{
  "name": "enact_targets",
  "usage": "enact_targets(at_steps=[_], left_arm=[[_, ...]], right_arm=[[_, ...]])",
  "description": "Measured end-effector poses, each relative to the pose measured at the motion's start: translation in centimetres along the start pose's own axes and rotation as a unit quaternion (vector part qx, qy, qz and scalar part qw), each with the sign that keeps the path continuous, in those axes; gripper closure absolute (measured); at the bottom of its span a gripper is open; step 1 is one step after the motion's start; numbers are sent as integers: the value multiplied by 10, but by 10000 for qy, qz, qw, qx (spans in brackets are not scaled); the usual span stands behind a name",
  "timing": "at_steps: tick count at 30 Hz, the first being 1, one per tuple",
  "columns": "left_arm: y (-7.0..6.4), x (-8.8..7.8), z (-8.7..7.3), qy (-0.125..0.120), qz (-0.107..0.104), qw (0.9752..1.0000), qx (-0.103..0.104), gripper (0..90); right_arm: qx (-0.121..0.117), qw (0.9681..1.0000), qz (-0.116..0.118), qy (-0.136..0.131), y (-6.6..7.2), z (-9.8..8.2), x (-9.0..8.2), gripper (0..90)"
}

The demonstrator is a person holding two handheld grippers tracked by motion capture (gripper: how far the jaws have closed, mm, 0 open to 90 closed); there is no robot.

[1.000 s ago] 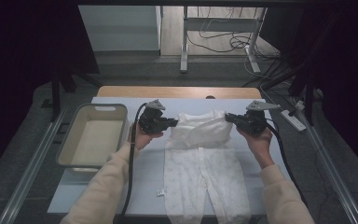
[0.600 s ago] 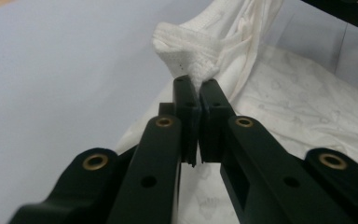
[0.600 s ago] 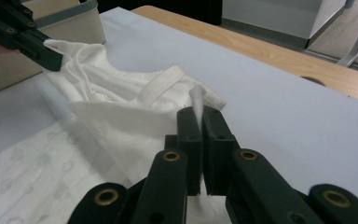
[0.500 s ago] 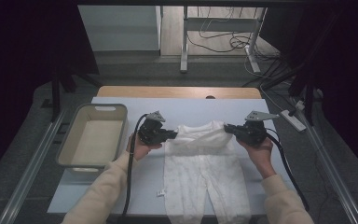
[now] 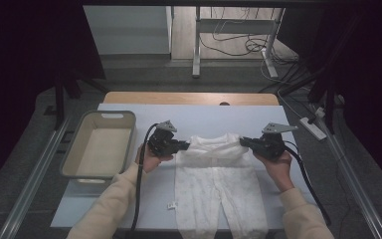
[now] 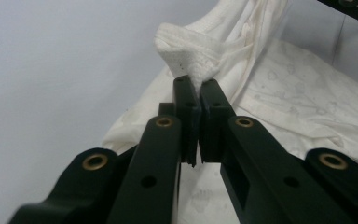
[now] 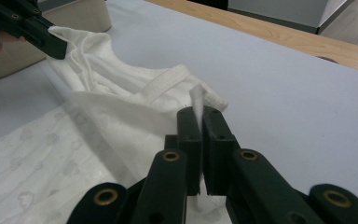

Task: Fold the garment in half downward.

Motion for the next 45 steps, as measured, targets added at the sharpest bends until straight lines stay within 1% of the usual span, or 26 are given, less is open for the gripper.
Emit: enact_targets(at_steps=[7,12,18,23,26,32,40,43,45], left_arm=[[-1,-1,-2,44,-2,10000,16,864],[-3,-1,-7,73,-33,10000,0,864],[-9,-1,-16,158,-50,9999,18,860],[-16,0,-23,255,-84,9996,63,858],[-18,2,-28,315,-110,9994,64,854],[-22,4,-38,435,-118,9990,64,849],[-33,4,-50,566,-202,9981,164,840],[-36,2,-53,582,-215,9978,218,813],[-36,1,-53,552,-184,9981,223,740]], right_arm=[[1,10000,28,22,4,-2,-1,864],[19,10000,71,22,7,-5,-4,863],[7,9999,138,89,14,-11,-8,863],[22,9996,217,197,23,-21,-11,863],[65,9994,265,229,26,-26,-13,863],[40,9990,346,296,34,-33,-17,859],[50,9985,427,350,44,-42,-26,859],[15,9982,454,387,48,-46,-30,857],[22,9982,459,392,50,-47,-33,843]])
Point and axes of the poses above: each handheld gripper's, and its own axes: x roughly forward along the jaws, z roughly out of its top, y roughly to its left, the point moved 6 cm from there along x, roughly forward along the jaws, and after that the axes turned 13 degrees about -x, right-handed, at the moved point
